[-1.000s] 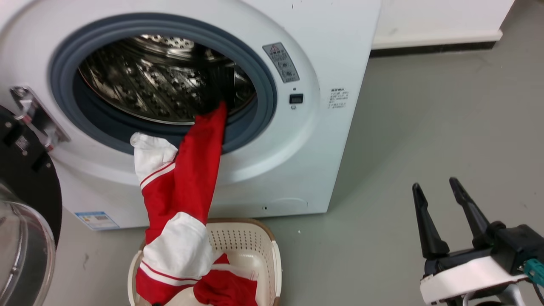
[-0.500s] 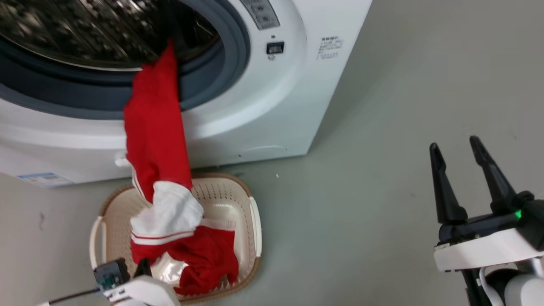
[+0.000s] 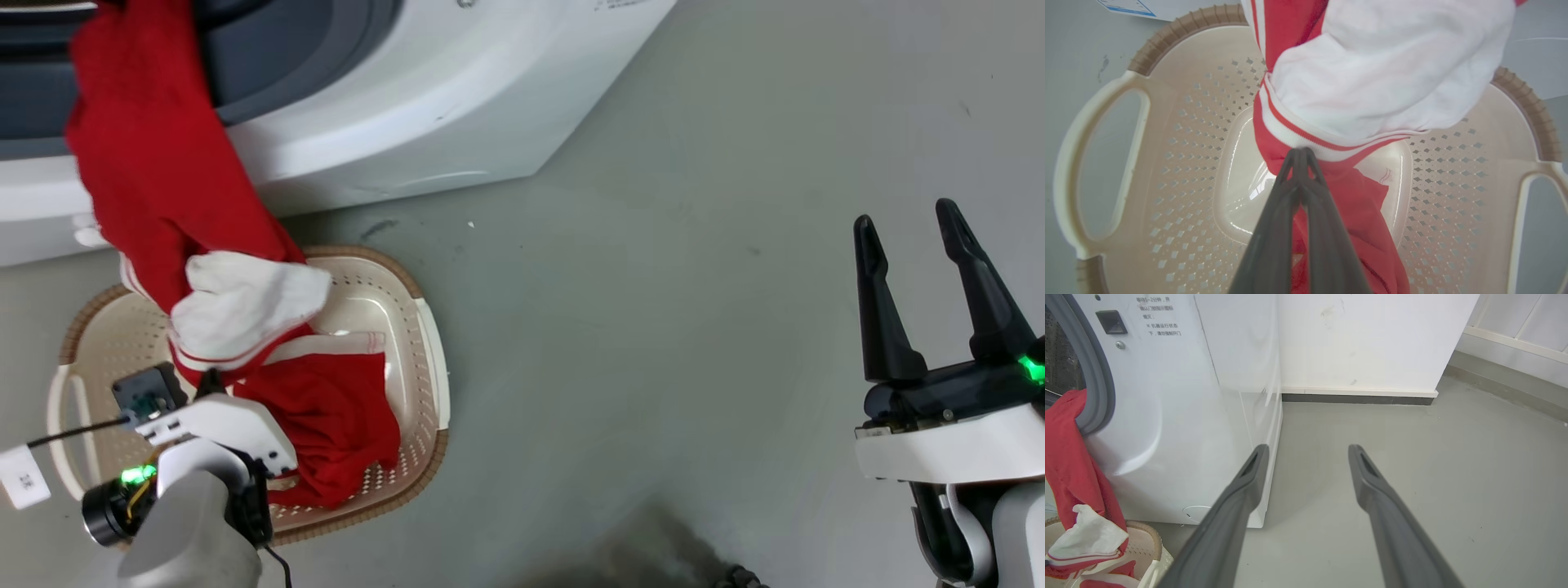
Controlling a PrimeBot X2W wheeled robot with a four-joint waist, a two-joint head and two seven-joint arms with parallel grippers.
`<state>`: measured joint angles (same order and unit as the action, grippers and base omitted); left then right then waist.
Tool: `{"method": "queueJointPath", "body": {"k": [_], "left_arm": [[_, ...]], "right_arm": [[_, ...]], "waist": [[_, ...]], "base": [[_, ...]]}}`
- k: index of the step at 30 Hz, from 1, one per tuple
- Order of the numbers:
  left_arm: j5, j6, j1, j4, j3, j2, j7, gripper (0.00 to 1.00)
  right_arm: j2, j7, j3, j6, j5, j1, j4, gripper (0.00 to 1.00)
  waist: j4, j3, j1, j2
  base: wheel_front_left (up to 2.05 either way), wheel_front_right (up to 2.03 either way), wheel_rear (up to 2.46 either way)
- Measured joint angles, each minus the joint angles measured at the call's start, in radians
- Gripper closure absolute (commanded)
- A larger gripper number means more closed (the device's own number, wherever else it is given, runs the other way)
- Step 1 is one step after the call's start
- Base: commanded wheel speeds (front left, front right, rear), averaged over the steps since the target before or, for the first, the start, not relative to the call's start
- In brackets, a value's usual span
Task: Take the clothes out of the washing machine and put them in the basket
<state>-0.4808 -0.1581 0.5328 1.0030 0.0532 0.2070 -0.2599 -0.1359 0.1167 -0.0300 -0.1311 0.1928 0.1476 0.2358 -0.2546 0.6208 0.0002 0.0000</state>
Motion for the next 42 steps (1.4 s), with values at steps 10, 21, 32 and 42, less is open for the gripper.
{"method": "queueJointPath", "body": {"k": [10, 21, 32, 42], "left_arm": [[0.019, 0.01, 0.068, 0.039, -0.045, 0.017, -0.002, 0.0], [0.06, 0.053, -0.059, -0.045, -0.102, -0.003, -0.003, 0.0], [0.146, 0.116, -0.125, -0.176, -0.092, 0.004, 0.003, 0.0], [0.16, 0.185, 0.029, -0.136, -0.03, 0.101, 0.281, 0.0]], "right_arm": [[-0.001, 0.03, -0.004, 0.0, 0.002, 0.019, -0.036, 0.0], [0.028, 0.029, -0.023, 0.0, -0.01, 0.003, -0.082, 0.0], [0.061, 0.004, -0.028, 0.0, -0.027, -0.054, -0.084, 0.0], [0.078, 0.018, -0.035, 0.0, -0.007, -0.065, -0.109, 0.0]], "waist": [[-0.03, 0.035, -0.0001, 0.0], [-0.018, -0.116, -0.0002, 0.0], [0.005, -0.281, -0.0004, 0.0], [-0.056, -0.281, -0.0004, 0.0]], "base": [[0.0, 0.0, 0.0], [0.0, 0.0, 0.0], [0.0, 0.0, 0.0], [0.0, 0.0, 0.0]]}}
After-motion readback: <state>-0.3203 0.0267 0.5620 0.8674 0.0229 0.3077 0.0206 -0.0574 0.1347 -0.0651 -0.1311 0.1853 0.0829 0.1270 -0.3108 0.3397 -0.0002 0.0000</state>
